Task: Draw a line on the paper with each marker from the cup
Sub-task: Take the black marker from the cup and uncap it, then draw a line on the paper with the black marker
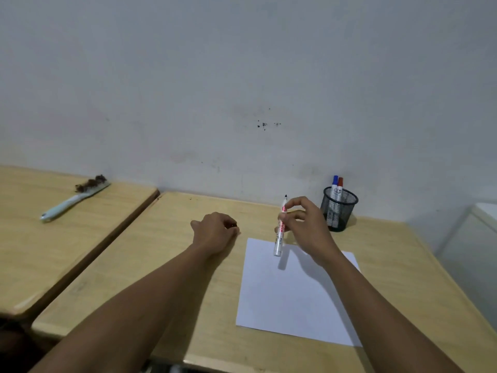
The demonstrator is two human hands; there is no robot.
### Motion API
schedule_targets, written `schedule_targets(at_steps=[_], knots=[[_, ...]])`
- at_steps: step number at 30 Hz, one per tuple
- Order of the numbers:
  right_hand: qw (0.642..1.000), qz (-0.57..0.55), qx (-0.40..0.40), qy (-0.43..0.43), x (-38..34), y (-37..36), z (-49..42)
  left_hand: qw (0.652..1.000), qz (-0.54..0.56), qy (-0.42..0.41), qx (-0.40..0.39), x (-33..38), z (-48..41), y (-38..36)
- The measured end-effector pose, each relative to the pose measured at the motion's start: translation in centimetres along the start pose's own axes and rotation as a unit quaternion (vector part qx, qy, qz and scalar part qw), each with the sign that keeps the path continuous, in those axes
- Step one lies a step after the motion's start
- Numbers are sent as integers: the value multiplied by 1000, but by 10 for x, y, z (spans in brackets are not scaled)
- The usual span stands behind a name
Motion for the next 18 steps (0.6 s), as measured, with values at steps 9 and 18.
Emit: schedule_targets(at_steps=[9,18], knots=[[964,-239,-83,-78,23,-21,-7,996,-7,-72,47,1,47,-3],[998,23,-51,-31,36,-61,-27,974,-147,-163,-56,3,56,-18]])
Point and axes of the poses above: each hand's wrist, its own z-axis away from the middle knuckle, its own y-axis out of the back of the hand, x = y × z, the point moved 5 cm from there along -z, towards the middle knuckle, and after that the axes turned 7 degrees about -x, right-handed, at the moved point
